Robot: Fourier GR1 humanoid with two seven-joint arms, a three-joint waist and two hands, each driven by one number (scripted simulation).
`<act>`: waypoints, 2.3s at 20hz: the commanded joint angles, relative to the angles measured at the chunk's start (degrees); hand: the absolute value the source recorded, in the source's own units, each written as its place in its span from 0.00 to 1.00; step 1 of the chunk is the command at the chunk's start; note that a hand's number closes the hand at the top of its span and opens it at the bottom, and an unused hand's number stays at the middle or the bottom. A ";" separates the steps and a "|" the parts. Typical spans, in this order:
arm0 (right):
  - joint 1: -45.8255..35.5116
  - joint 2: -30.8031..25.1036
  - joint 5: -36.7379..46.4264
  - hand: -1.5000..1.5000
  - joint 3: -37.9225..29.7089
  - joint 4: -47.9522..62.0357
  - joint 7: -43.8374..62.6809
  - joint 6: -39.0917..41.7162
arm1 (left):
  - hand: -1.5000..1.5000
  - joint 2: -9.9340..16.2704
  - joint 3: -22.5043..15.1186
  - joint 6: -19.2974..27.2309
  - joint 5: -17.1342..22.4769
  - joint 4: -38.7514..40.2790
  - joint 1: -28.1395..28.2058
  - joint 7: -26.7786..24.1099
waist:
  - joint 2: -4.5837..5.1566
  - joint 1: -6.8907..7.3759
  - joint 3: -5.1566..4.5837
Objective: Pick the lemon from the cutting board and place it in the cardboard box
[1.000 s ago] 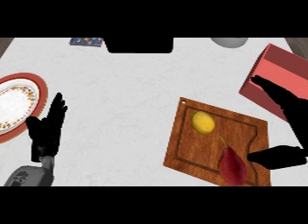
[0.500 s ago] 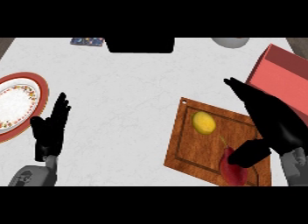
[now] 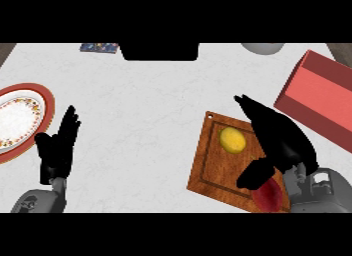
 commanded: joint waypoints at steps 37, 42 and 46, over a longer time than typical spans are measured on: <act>-1.05 15.39 20.17 0.00 -6.47 18.64 -2.84 8.39 | 0.50 -3.58 5.63 -5.38 -5.46 -4.36 3.75 1.01 | -0.03 0.01 0.02; -2.28 17.96 24.05 0.00 -7.38 25.19 -6.24 4.99 | 0.50 -4.48 6.13 -5.86 -6.49 -4.64 3.55 1.65 | -0.01 0.06 0.02; -2.89 17.67 25.10 0.00 -9.98 26.46 -8.90 5.66 | 0.50 -5.49 6.69 -5.47 -8.15 -3.44 3.04 1.30 | 0.01 -0.02 0.02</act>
